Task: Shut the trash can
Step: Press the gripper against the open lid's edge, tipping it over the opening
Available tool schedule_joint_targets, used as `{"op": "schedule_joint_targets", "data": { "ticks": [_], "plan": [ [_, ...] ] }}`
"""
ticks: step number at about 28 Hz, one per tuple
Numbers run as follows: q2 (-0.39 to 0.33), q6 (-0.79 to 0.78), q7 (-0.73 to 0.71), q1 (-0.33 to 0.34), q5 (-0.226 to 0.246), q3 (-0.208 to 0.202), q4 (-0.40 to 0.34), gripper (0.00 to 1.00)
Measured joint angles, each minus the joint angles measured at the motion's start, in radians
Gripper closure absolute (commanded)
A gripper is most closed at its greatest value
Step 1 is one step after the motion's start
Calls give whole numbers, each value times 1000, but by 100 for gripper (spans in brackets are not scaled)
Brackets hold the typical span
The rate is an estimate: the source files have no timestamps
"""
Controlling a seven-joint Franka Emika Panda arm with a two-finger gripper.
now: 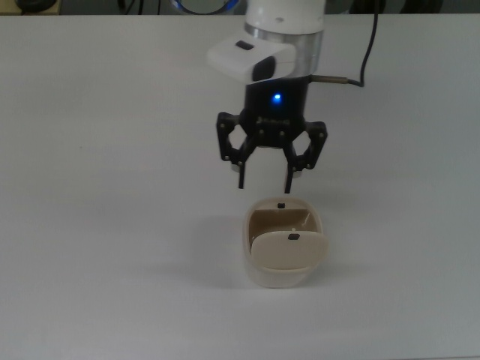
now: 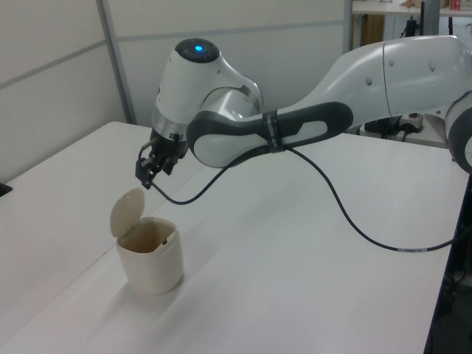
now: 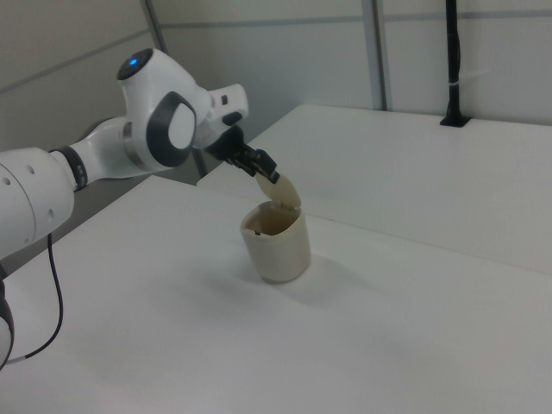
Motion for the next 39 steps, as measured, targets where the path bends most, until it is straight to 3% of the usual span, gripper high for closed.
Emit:
{"op": "schedule_joint_targets", "data": {
  "ticks": [4, 8, 14, 17, 39],
  "plan": [
    [7, 0, 36, 30, -34, 0, 20, 100],
    [26, 0, 45, 48, -44, 0, 48, 100],
    [90, 41, 142, 55, -158, 0, 116, 100],
    [112, 77, 176, 56, -190, 0, 130, 100],
    [221, 117, 192, 57, -220, -8, 205, 100]
  ]
}}
